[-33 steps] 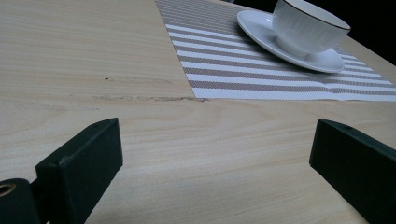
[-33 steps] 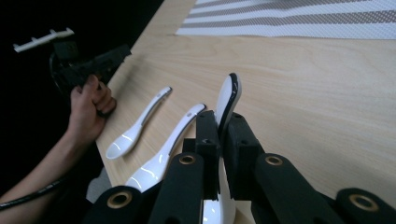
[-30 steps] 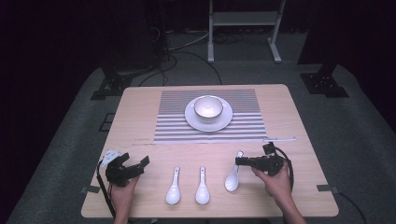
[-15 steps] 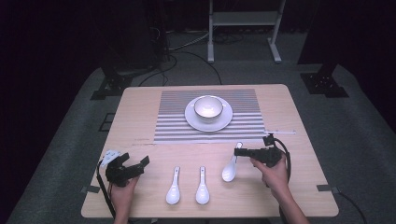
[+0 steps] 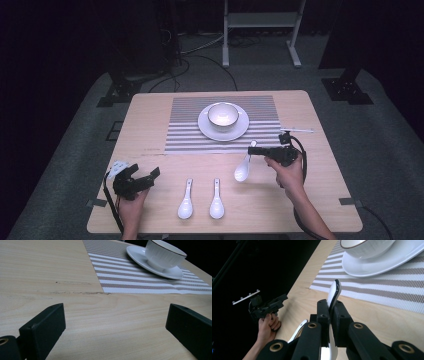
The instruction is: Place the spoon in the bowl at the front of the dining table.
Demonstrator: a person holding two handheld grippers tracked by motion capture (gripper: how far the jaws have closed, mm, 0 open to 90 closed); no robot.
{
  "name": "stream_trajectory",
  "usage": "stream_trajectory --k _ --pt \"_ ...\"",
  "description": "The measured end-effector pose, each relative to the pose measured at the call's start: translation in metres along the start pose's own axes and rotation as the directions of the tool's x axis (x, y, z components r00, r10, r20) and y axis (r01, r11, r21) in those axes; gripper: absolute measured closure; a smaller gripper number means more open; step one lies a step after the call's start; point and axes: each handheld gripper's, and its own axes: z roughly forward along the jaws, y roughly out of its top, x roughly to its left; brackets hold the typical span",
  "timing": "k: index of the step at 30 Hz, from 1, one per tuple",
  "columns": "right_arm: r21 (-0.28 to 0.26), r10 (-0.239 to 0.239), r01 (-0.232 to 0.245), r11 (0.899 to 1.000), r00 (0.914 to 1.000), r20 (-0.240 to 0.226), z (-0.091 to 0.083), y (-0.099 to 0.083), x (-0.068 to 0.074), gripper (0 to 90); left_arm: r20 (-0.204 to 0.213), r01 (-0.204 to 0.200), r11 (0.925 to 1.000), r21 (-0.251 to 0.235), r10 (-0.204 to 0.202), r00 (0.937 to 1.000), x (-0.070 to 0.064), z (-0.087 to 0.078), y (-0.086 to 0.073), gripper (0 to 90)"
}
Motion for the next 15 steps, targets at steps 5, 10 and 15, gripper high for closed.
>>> stream_trajectory --k 5,10,15 --pt "-0.02 0.007 -0.007 1.0 1.0 0.006 0.006 0.013 -0.001 84.7 0.001 0.0 1.0 0.0 0.0 1.0 0.0 0.0 0.0 1.2" --pt "-0.023 0.012 -0.012 1.0 0.9999 0.008 0.01 0.022 -0.001 84.7 0.002 0.002 1.0 0.0 -0.002 1.0 0.0 0.0 0.0 1.2" --pt "-0.029 0.018 -0.018 0.999 0.9998 0.011 0.018 0.036 0.001 84.7 0.003 0.006 1.0 -0.002 -0.006 1.0 0.001 -0.001 0.0 1.2"
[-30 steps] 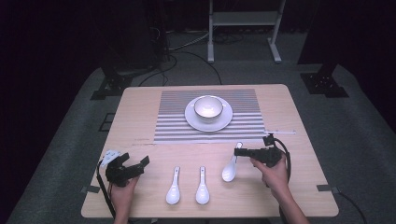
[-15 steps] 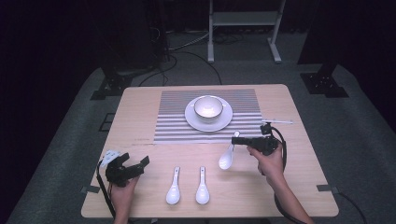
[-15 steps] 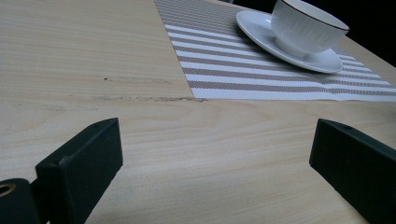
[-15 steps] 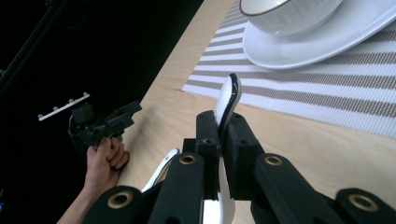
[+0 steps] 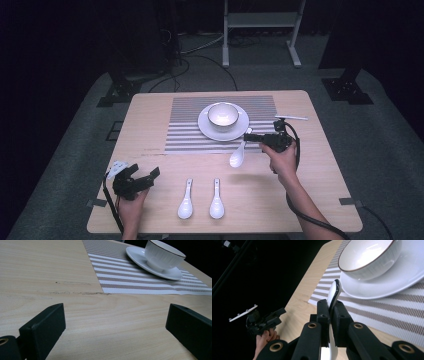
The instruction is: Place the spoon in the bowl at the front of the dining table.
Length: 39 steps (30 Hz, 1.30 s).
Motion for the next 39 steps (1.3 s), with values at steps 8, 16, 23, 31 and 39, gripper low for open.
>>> stream_trajectory --k 8,16,23,31,39 --pt "-0.016 -0.01 0.01 1.0 0.9998 0.019 0.008 0.018 0.002 84.6 0.003 -0.002 1.0 0.0 0.002 1.0 0.0 0.0 0.0 1.2" --pt "-0.022 0.002 -0.002 1.0 0.9996 0.029 0.02 0.03 0.002 84.6 0.004 -0.002 1.0 0.0 0.002 1.0 0.0 0.0 0.0 1.2" --pt "-0.024 0.001 0.0 1.0 0.9988 0.048 0.033 0.041 0.002 84.7 0.006 -0.002 1.0 0.0 0.002 1.0 0.0 0.0 0.0 1.2" --pt "-0.04 0.018 -0.015 0.999 0.9975 0.068 0.049 0.059 0.001 84.7 0.01 0.001 1.0 -0.001 -0.001 1.0 0.001 0.0 0.0 1.2" --pt "-0.087 0.036 -0.029 0.996 0.9963 0.078 0.051 0.074 -0.001 84.8 0.012 0.004 1.0 -0.003 -0.004 0.9999 0.001 0.0 0.0 1.2"
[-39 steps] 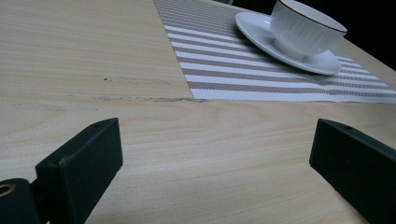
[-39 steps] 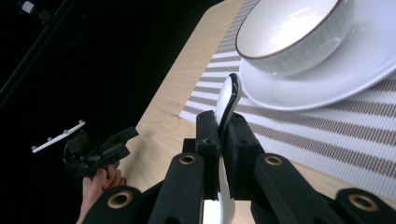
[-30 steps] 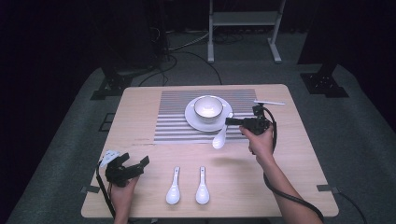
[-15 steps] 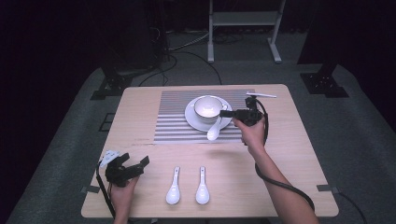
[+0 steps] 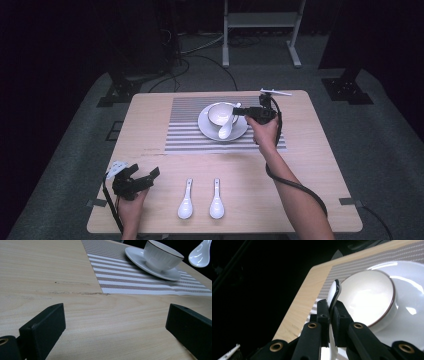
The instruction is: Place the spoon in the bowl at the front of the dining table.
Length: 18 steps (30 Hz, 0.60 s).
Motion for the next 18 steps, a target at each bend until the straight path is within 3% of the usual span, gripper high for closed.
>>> stream_trajectory --k 7,12,15,18 --pt "-0.046 0.04 -0.039 0.998 0.9991 0.017 0.002 0.011 -0.005 84.8 -0.002 0.011 0.9999 -0.005 -0.011 0.9999 0.001 -0.001 0.0 1.2" --pt "-0.068 0.061 -0.057 0.996 0.9968 0.053 0.006 0.017 -0.011 84.8 -0.001 0.009 0.9999 -0.006 -0.009 1.0 0.0 0.0 0.0 1.2" --pt "-0.091 0.092 -0.086 0.992 0.9941 0.057 0.008 0.019 -0.016 84.8 0.0 0.009 0.9999 -0.007 -0.009 1.0 0.0 0.0 0.0 1.2" --pt "-0.116 0.096 -0.087 0.989 0.9928 0.072 0.011 0.02 -0.017 84.8 0.0 0.01 0.9999 -0.007 -0.01 1.0 0.0 -0.001 0.0 1.2"
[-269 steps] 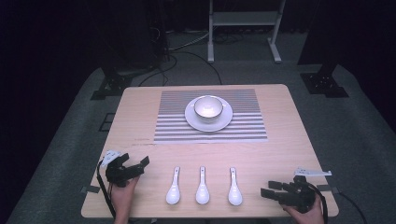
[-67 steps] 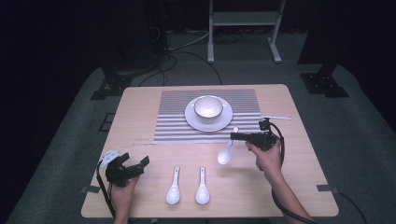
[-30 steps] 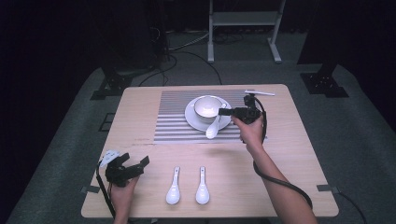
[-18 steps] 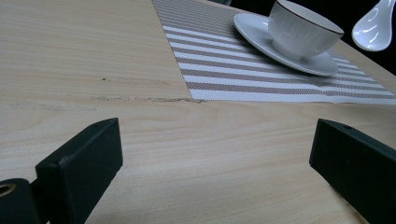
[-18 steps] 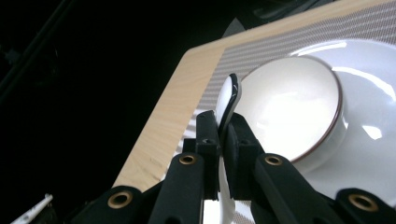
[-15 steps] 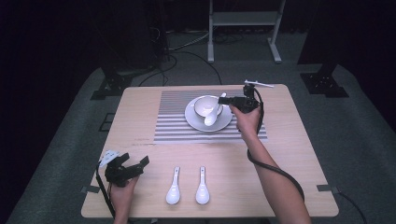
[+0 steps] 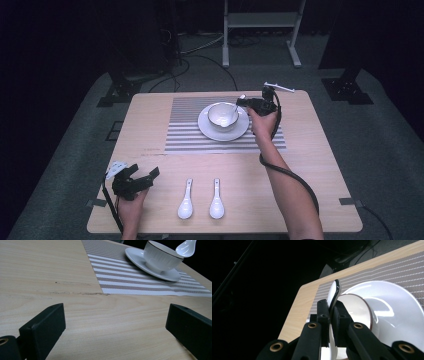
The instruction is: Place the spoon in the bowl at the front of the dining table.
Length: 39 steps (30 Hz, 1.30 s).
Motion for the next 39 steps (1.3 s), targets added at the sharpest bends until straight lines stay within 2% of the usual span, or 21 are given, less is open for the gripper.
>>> stream_trajectory --k 6,12,14,20,27,39 --pt "-0.028 0.03 -0.03 0.999 0.9995 0.013 0.006 -0.003 -0.006 84.9 0.002 0.0 1.0 0.0 0.0 1.0 0.0 0.0 0.0 1.2" --pt "-0.035 0.035 -0.034 0.999 0.9992 0.018 0.007 -0.005 -0.009 84.8 0.003 -0.002 1.0 -0.001 0.002 1.0 0.0 0.0 0.0 1.2" --pt "-0.028 0.023 -0.022 0.999 0.9994 0.027 0.007 -0.006 -0.009 84.8 0.002 -0.002 1.0 -0.001 0.002 1.0 0.0 0.0 0.0 1.2" --pt "-0.015 0.029 -0.028 0.999 0.9991 0.032 0.01 -0.01 -0.013 84.8 0.002 -0.002 1.0 -0.001 0.002 1.0 0.0 0.0 0.0 1.2" --pt "0.028 0.023 -0.025 0.999 0.9987 0.046 0.017 -0.019 -0.021 84.6 0.001 -0.002 1.0 -0.001 0.002 1.0 0.0 0.0 0.0 1.2" --pt "0.044 0.024 -0.027 0.999 0.9979 0.06 0.017 -0.023 -0.029 84.2 0.001 -0.002 1.0 -0.001 0.002 1.0 0.0 0.0 0.0 1.2"
